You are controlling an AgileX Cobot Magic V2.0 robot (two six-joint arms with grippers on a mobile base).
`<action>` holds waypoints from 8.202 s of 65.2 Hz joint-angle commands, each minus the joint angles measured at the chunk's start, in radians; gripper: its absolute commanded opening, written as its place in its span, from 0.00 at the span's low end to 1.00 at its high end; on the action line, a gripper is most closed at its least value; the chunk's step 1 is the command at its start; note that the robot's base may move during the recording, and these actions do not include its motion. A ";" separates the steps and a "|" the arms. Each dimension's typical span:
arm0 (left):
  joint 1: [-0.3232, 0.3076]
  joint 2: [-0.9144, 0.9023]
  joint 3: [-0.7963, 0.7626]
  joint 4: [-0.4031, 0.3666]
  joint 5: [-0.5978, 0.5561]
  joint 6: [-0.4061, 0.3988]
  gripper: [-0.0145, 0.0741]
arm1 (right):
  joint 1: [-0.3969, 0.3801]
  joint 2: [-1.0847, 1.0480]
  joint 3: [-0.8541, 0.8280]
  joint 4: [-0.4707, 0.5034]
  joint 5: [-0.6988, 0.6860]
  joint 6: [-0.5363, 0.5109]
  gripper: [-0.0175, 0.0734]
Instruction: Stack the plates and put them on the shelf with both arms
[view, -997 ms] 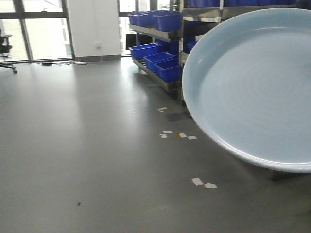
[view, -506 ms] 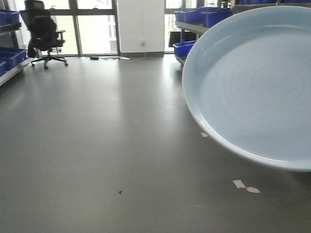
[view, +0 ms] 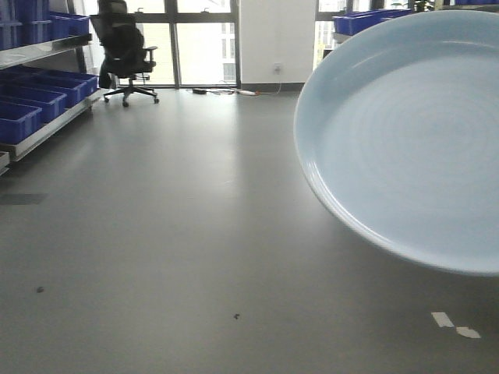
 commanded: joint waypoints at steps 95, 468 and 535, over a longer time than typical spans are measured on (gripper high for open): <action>0.000 -0.003 -0.029 0.000 -0.081 -0.007 0.26 | -0.004 -0.001 -0.032 -0.002 -0.095 -0.003 0.25; 0.000 -0.003 -0.029 0.000 -0.081 -0.007 0.26 | -0.056 0.232 -0.292 -0.002 -0.305 -0.003 0.25; 0.000 -0.003 -0.029 0.000 -0.081 -0.007 0.26 | -0.356 0.743 -0.733 -0.002 -0.304 -0.004 0.72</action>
